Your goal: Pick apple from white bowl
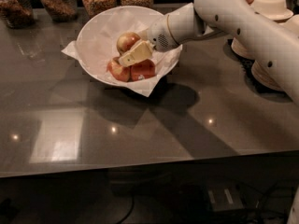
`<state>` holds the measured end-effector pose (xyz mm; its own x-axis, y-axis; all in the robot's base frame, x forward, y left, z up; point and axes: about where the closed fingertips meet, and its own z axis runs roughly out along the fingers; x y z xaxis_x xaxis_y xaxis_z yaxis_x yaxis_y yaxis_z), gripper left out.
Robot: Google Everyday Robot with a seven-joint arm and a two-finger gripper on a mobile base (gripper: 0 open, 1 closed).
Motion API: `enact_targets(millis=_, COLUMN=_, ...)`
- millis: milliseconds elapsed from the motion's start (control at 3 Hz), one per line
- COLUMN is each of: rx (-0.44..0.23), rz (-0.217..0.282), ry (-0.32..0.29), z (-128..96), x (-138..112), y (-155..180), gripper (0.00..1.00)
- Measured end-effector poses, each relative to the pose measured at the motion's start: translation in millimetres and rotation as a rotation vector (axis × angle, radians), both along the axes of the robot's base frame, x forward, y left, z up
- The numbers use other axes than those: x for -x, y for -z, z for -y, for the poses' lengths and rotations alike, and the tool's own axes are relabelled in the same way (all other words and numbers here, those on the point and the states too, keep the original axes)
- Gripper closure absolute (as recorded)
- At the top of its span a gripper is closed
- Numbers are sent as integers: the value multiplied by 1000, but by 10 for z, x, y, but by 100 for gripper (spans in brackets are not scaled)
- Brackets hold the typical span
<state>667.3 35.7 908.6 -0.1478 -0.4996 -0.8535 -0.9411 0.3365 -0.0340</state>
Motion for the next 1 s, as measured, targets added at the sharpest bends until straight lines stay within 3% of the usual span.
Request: enact_targets(millis=1000, rx=-5, rz=24, ry=11, z=104, x=10, y=-108, gripper=98)
